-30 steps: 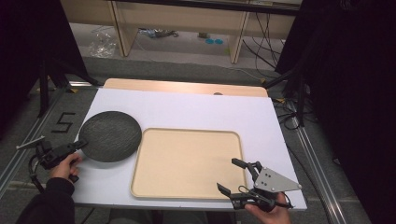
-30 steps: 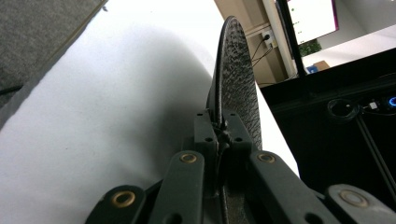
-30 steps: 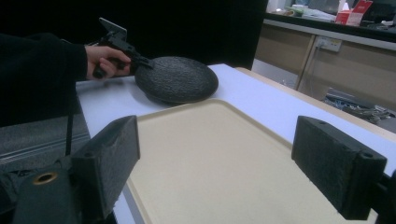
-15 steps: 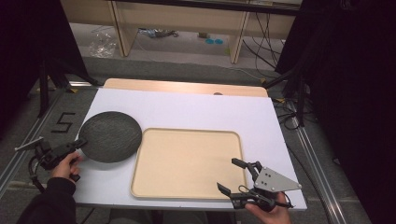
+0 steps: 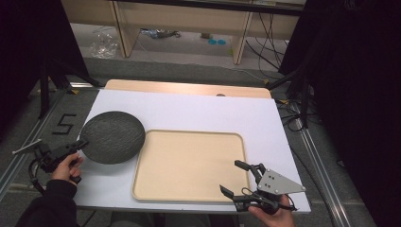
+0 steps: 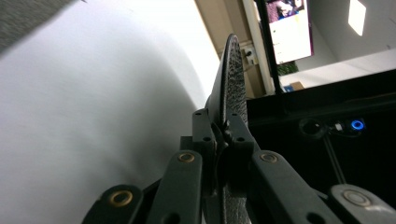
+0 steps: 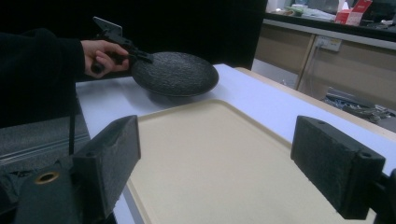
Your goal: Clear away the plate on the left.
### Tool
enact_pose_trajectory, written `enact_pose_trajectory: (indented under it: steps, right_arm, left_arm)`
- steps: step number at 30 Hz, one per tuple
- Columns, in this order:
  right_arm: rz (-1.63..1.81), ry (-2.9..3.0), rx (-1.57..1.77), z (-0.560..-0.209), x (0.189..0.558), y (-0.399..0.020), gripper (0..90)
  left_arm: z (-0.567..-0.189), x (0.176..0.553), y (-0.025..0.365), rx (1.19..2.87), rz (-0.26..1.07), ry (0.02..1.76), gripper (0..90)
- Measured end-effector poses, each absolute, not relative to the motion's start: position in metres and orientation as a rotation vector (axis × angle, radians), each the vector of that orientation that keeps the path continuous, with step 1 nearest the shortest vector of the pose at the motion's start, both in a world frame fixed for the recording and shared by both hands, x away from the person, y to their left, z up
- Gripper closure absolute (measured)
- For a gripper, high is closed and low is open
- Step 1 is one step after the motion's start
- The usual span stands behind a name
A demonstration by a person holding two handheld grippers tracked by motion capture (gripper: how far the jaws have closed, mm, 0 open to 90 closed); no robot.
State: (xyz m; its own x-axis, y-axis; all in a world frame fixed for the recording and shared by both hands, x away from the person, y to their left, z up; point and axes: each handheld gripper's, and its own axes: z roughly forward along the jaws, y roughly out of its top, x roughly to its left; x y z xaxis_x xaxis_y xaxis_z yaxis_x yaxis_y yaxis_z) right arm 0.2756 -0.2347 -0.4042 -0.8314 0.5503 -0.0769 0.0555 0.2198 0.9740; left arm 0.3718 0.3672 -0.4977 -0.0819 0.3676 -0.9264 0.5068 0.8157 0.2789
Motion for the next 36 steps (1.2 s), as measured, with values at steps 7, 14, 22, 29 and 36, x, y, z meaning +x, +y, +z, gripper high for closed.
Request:
enact_pose_trajectory:
  steps: [7,14,22,29,36]
  right_arm:
    - [1.640,2.100,0.558,-0.404,0.275,-0.235,16.9]
    - [1.625,2.108,0.567,-0.404,0.275,-0.236,16.9]
    - [1.628,2.102,0.569,-0.404,0.275,-0.236,16.9]
    - [1.627,2.099,0.569,-0.404,0.275,-0.236,16.8]
    - [1.626,2.101,0.571,-0.404,0.275,-0.236,16.8]
  left_arm:
    - [-0.491,0.376,0.350,0.731,-0.194,1.654,85.1]
    - [-0.487,0.379,0.328,0.781,-0.242,1.632,84.8]
    - [-0.488,0.381,0.299,0.825,-0.319,1.607,83.7]
    - [-0.488,0.383,0.278,0.851,-0.360,1.596,82.8]
    - [-0.486,0.384,0.255,0.888,-0.388,1.571,82.4]
